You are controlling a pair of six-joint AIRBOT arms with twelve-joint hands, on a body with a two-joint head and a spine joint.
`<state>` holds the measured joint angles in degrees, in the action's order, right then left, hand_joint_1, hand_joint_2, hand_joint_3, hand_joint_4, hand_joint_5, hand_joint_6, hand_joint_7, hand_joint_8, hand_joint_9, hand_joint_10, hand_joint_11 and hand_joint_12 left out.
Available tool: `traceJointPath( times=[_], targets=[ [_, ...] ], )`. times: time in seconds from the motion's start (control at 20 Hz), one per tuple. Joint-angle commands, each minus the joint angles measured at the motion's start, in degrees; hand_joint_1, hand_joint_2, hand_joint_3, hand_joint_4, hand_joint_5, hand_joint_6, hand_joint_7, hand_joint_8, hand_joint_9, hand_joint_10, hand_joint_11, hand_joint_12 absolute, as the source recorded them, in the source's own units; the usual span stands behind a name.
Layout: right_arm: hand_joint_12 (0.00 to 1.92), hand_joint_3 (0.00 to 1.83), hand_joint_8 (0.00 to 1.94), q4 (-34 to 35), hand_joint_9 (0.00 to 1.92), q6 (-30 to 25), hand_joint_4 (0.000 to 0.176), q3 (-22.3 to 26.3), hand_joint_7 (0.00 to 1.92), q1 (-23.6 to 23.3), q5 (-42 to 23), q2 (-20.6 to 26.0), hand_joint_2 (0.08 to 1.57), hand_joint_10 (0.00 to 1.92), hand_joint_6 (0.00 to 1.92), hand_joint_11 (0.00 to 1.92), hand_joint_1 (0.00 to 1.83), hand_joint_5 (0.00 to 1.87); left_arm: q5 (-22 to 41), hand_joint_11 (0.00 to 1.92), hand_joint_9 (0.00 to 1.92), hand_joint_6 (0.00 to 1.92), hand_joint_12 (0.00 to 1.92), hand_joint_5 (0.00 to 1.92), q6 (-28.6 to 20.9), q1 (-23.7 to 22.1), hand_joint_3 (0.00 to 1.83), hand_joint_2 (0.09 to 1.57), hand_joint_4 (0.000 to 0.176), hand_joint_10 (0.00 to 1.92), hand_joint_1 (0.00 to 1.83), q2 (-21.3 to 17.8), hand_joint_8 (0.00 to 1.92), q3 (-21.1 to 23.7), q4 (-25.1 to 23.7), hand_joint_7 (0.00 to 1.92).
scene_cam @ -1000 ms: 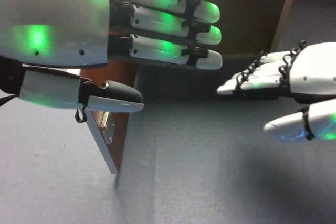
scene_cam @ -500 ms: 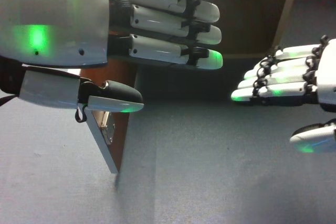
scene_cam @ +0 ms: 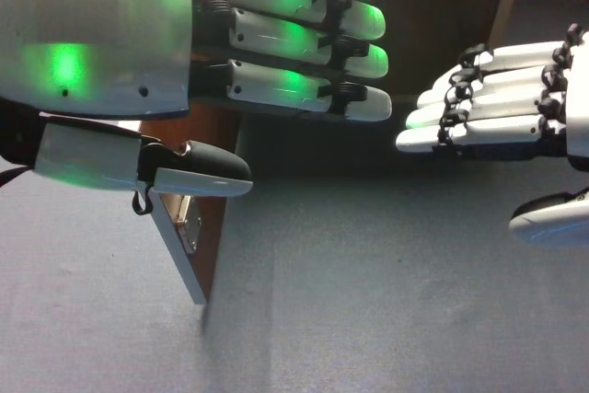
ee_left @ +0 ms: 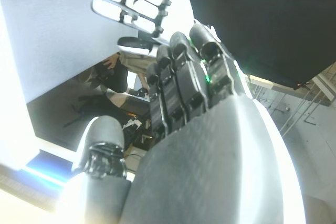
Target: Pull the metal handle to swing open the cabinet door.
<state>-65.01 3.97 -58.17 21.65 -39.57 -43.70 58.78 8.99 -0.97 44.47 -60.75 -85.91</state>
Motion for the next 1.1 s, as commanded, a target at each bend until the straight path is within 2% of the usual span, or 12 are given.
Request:
traceJointPath(
  times=[0.0, 0.2, 0.5, 0.7, 0.9, 1.05],
  targets=[
    [0.47, 0.0, 0.0, 1.9, 0.14, -0.1, 0.0, 0.0, 0.13, -1.2, -3.7, 0.3, 1.57, 0.0, 0.0, 0.0, 0.0, 0.1, 1.4, 0.0, 0.36, 0.0, 0.77, 0.35, 0.5, -0.6, 0.0, 1.47, 0.0, 0.0, 0.13, -0.4, 0.0, -0.1, 5.7, 0.39],
    [0.49, 0.0, 0.0, -2.4, 0.14, -0.1, 0.0, -0.1, 0.13, -3.7, -3.7, -0.1, 1.57, 0.0, 0.0, 0.0, 0.0, 0.1, 1.4, 0.0, 0.36, 0.0, 0.77, 0.36, 0.5, -0.6, 0.0, 1.47, 0.0, 0.0, 0.11, -0.4, 0.0, -0.1, 5.7, 0.39],
    [0.49, 0.0, 0.0, -5.4, 0.14, -0.1, 0.0, 0.1, 0.14, -7.0, -4.0, 0.6, 1.57, 0.0, 0.0, 0.0, 0.0, 0.1, 1.4, 0.0, 0.36, 0.0, 0.76, 0.36, 0.5, -0.6, 0.0, 1.47, 0.0, 0.0, 0.12, -0.4, 0.0, -0.1, 5.7, 0.39],
    [0.5, 0.0, 0.0, -10.1, 0.15, 0.0, 0.0, 1.1, 0.14, -9.5, -9.2, 2.0, 1.57, 0.0, 0.0, 0.0, 0.0, 0.1, 1.4, 0.0, 0.35, 0.0, 0.75, 0.36, 0.5, -0.6, 0.0, 1.47, 0.0, 0.0, 0.11, -0.4, 0.0, -0.1, 5.7, 0.39],
    [0.5, 0.0, 0.0, -10.7, 0.15, 1.0, 0.0, 1.6, 0.14, -10.0, -13.1, 3.3, 1.57, 0.0, 0.0, 0.0, 0.0, 0.1, 1.4, 0.0, 0.36, 0.0, 0.75, 0.35, 0.5, -0.6, 0.0, 1.47, 0.0, 0.0, 0.11, -0.4, 0.0, -0.1, 5.7, 0.39],
    [0.52, 0.0, 0.0, -10.7, 0.16, 4.3, 0.0, 3.8, 0.15, -10.1, -13.9, 4.3, 1.57, 0.0, 0.0, 0.0, 0.0, 0.11, 1.4, 0.0, 0.35, 0.0, 0.75, 0.35, 0.5, -0.6, 0.0, 1.47, 0.0, 0.0, 0.11, -0.4, 0.0, -0.1, 5.7, 0.39]
  ],
)
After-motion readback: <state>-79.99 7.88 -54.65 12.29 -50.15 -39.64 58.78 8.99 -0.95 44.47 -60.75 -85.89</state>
